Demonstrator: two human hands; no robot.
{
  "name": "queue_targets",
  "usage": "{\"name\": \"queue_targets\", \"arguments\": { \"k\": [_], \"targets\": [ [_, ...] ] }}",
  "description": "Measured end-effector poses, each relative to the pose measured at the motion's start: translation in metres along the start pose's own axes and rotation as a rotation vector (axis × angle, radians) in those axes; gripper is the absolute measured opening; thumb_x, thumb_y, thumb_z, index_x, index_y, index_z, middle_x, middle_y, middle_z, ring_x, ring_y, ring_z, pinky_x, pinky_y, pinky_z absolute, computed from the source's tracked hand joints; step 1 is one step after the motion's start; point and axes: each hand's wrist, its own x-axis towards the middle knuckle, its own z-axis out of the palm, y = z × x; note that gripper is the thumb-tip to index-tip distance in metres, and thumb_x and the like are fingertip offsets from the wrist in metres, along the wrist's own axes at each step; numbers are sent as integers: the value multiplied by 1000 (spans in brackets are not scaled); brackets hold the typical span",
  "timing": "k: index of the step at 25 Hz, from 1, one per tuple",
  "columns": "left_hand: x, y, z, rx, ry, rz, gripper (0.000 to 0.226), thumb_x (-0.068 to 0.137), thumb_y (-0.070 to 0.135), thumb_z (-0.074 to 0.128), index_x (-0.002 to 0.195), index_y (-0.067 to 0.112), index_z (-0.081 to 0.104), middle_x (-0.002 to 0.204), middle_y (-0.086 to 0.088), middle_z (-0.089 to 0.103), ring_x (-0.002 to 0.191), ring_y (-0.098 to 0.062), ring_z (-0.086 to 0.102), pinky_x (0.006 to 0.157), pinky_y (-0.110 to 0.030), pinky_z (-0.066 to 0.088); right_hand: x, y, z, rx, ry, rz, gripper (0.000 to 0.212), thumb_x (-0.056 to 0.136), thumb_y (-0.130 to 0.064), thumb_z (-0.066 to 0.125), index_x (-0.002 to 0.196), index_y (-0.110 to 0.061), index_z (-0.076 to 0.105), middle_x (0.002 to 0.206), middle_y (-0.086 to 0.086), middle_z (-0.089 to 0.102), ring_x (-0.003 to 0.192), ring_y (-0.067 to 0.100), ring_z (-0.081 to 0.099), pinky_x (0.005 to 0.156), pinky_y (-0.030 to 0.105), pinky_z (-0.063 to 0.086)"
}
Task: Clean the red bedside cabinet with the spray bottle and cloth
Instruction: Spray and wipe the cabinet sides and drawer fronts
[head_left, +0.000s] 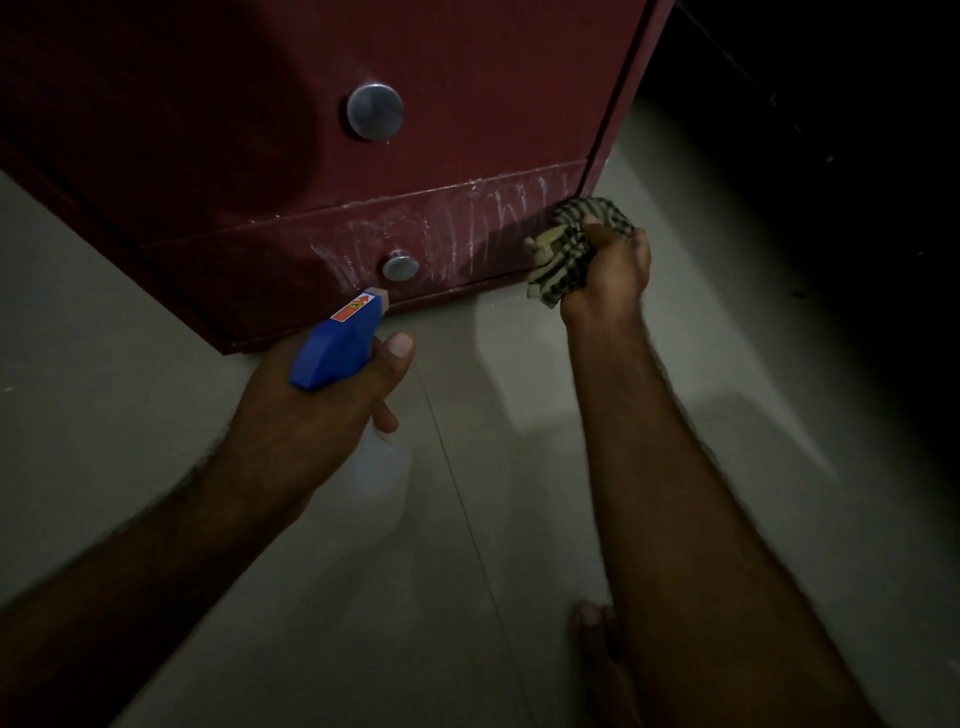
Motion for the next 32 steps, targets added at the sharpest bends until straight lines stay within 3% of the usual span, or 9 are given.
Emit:
{"name": "queue_targets", "arguments": {
  "k": [2,6,10,14,17,19,22,28,32],
  "targets": [
    [-1,0,-2,8,10,5,32,81,58,61,92,28,63,68,-5,72,76,-21,70,70,-30,45,-4,-4,-1,46,-26,-26,79,91,11,65,158,-19,37,125,16,68,106,36,73,88,58,61],
    [-5,4,-6,25,27,16,35,82,56,61,92,23,63,66,1,72,62,-6,65,66,-29,43,-5,-6,9,20,7,-3,72,91,11,62,156,-10,40,129,23,67,106,39,73,86,56,63],
    [-10,7,-8,12,18,27,20,83,55,62,88,37,59,62,6,70,60,-3,63,67,-30,44,-12,-17,7,69,-50,-43,78,92,10,64,159,-19,36,121,15,68,108,36,73,90,56,61],
    [-12,11,-6,36,17,31,25,84,53,61,87,28,59,58,11,68,53,3,59,64,-28,41,-2,-12,5,20,-14,23,74,87,8,66,155,-9,42,124,24,69,103,41,74,80,61,62],
    [-16,14,-6,16,8,30,22,79,58,61,86,37,58,64,7,71,62,-5,65,70,-30,46,15,-5,5,-81,-9,32,80,78,1,69,154,-5,44,126,29,68,101,44,74,77,65,62],
    [-19,16,-6,17,6,31,16,82,55,61,87,40,57,63,11,70,61,-1,63,67,-30,44,-4,-21,12,-43,-22,-10,74,85,5,67,154,-11,45,126,23,69,102,39,75,78,58,64],
    [-21,20,-4,73,10,40,16,89,48,61,86,33,57,53,20,63,51,8,56,61,-28,39,-11,-33,14,68,-77,-60,72,91,9,64,155,-16,43,128,21,69,103,36,74,77,47,66],
    [-23,22,-1,53,10,35,24,83,56,61,89,33,59,59,11,68,55,2,60,65,-29,43,-10,-29,17,-7,-25,3,60,88,12,63,144,-8,54,116,22,72,97,39,75,77,57,64],
    [-25,21,0,93,23,33,31,86,52,60,86,21,60,54,17,65,50,7,57,61,-27,39,-19,-34,21,90,-159,-40,70,89,12,65,152,-12,46,125,22,70,105,39,74,80,53,65]
  ]
}}
